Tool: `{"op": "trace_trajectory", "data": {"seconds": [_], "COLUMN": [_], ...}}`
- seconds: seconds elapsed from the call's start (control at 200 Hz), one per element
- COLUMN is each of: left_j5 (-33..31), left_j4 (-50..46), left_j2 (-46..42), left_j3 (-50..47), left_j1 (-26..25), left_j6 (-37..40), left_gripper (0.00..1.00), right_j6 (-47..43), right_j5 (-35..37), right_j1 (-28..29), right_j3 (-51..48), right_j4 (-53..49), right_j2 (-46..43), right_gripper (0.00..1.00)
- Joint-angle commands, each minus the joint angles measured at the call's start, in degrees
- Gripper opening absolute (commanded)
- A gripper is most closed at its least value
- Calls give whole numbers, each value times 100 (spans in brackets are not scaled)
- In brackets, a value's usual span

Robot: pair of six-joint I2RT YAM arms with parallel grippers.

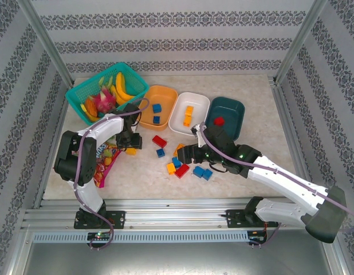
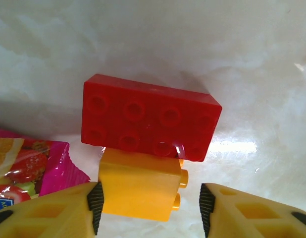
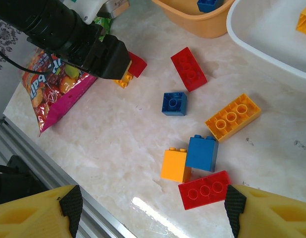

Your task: Sort the legos into containers by color

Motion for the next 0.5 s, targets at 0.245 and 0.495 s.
{"op": "trace_trajectory", "data": {"seconds": [0.245,0.495], "left_j5": [458,-307], "left_j4": [131,-405], "left_j2": [-838,-669], "left_j3": [-158,25], "left_j1": [-139,-67], "left_j6": [-530,-370], "left_gripper": [59,71], "right_j6": [137,175], "right_j5": [34,-11], "right_j1": [39,39], "right_j3": [-95,-47], "right_j4": [65,157], "right_j2": [152,307], "right_gripper": [78,78]}}
